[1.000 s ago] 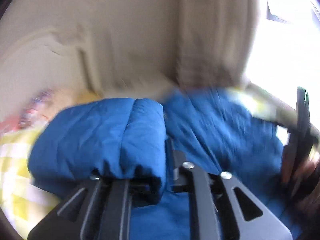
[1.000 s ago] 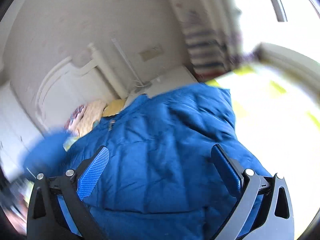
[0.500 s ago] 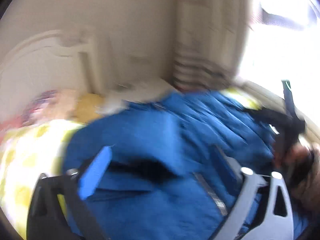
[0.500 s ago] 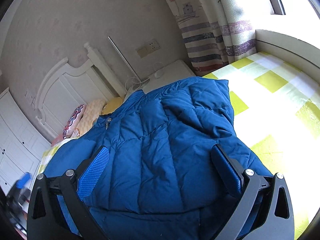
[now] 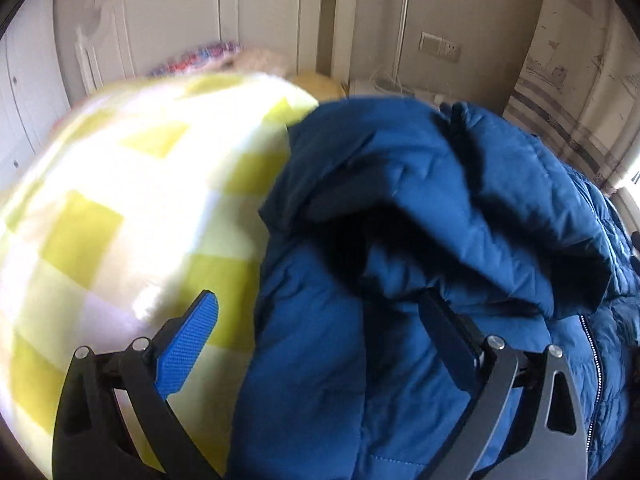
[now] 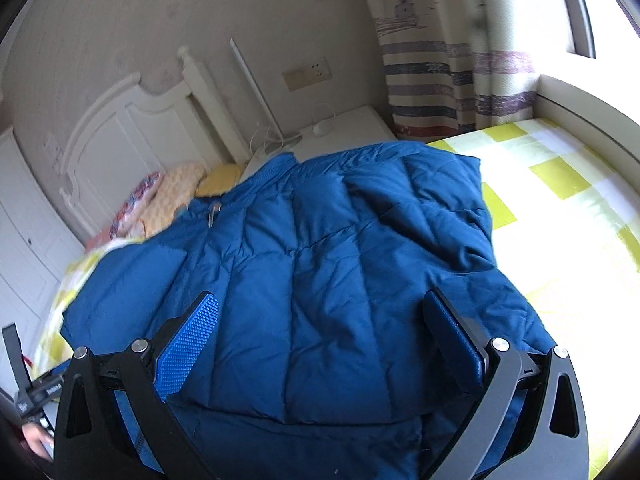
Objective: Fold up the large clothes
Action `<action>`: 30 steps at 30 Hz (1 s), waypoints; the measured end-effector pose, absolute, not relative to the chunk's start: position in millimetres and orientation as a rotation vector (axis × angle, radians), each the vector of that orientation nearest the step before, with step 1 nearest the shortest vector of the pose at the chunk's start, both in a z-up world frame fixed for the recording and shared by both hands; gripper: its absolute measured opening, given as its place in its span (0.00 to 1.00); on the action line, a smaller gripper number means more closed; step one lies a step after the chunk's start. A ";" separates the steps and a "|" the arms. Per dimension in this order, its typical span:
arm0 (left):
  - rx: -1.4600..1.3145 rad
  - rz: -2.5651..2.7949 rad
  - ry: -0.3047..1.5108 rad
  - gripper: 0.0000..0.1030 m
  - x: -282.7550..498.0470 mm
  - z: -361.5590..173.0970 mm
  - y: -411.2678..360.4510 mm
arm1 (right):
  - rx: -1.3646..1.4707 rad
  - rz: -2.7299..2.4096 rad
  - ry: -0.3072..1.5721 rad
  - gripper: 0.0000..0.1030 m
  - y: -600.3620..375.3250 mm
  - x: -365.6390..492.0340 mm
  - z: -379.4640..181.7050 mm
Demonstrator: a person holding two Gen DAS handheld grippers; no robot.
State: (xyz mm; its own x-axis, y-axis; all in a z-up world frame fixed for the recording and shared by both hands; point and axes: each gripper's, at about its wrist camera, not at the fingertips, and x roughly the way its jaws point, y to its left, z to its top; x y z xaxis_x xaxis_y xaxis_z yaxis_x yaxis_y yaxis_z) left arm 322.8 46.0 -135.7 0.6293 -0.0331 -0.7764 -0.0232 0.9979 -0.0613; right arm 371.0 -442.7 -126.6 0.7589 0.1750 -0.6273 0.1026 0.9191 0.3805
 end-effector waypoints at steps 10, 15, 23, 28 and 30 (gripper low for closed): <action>-0.089 0.004 0.925 0.97 326.9 -148.9 47.2 | -0.242 0.337 0.622 0.88 -243.0 352.6 -61.2; -0.108 0.007 0.919 0.97 327.4 -148.1 50.9 | -0.485 0.361 0.709 0.74 -159.7 380.9 -86.5; -0.117 0.001 0.915 0.97 322.6 -147.5 55.1 | -0.171 0.360 0.578 0.27 -201.7 371.3 -50.1; -0.123 -0.001 0.914 0.97 322.7 -148.1 55.0 | 0.454 0.270 0.583 0.28 -349.5 356.5 -54.5; -0.115 0.002 0.917 0.97 323.5 -148.7 54.4 | 0.551 0.213 0.688 0.32 -386.0 360.6 -82.9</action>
